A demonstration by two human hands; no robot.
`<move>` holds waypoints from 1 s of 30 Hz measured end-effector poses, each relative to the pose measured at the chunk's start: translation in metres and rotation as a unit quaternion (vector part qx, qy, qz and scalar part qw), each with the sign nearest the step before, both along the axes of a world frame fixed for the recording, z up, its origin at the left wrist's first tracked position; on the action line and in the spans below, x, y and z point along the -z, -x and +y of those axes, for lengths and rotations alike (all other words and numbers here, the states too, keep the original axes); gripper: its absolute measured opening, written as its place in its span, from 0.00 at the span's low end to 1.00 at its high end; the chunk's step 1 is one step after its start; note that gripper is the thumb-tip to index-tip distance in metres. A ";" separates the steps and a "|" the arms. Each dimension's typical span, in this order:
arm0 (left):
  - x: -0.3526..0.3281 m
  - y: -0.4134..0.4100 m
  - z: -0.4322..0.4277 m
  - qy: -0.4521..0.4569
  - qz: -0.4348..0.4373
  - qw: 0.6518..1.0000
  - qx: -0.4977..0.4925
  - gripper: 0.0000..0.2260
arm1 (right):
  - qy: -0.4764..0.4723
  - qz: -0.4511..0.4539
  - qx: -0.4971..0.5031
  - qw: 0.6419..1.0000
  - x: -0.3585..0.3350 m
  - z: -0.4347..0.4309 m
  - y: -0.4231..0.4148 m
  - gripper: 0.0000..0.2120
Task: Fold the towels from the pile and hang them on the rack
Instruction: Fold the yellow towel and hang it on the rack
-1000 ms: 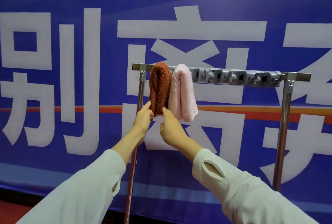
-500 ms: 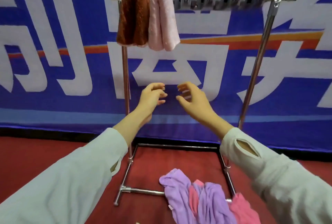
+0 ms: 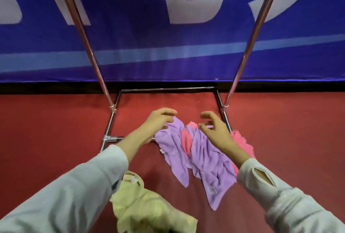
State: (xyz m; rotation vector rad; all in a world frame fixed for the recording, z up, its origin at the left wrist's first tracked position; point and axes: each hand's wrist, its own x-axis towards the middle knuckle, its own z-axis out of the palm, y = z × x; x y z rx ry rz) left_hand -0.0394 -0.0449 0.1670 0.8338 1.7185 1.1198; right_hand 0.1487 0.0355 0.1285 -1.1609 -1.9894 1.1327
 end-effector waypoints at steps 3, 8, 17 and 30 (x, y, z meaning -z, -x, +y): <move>0.061 0.002 0.011 0.074 -0.026 0.997 0.009 0.14 | 0.044 -0.036 -0.010 0.998 0.065 0.006 -0.001 0.15; 0.150 0.003 0.027 0.140 -0.039 0.989 -0.016 0.15 | 0.089 -0.108 -0.007 0.990 0.146 0.018 0.005 0.15; 0.238 -0.009 -0.021 0.317 0.107 0.881 0.336 0.15 | 0.278 -0.182 -0.243 0.911 0.214 -0.052 0.022 0.11; 0.241 0.018 -0.061 0.259 0.135 0.916 0.275 0.06 | 0.279 -0.237 -0.285 0.886 0.219 -0.091 0.031 0.08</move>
